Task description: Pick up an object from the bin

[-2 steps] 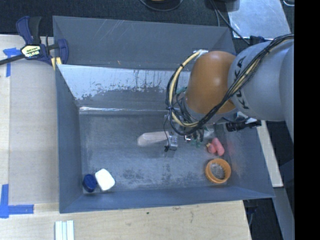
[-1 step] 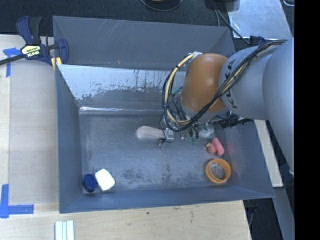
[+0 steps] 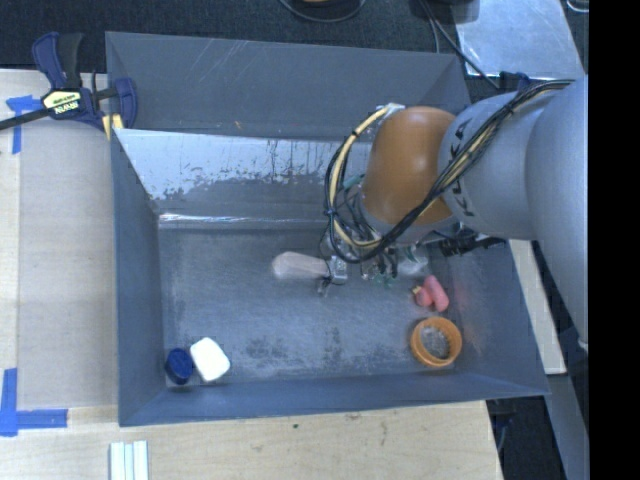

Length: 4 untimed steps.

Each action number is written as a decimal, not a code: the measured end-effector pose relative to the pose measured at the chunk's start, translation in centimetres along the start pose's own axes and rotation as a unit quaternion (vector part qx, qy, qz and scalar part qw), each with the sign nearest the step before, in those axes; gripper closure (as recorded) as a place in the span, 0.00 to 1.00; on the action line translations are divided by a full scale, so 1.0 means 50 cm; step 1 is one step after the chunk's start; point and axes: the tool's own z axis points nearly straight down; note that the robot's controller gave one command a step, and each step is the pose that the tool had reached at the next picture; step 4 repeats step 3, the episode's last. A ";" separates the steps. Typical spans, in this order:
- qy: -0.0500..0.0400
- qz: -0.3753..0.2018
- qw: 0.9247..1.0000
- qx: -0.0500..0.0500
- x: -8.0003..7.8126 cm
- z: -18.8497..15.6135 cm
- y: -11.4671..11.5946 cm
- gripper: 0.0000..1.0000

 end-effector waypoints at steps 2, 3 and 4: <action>-0.003 0.007 1.000 -0.001 -0.045 -0.071 -0.034 1.00; 0.000 0.000 1.000 0.000 0.039 -0.391 0.039 1.00; 0.000 0.000 1.000 0.000 0.039 -0.391 0.039 1.00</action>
Offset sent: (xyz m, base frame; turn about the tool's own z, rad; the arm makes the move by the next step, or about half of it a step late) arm 0.0258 -0.0303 0.0007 0.0360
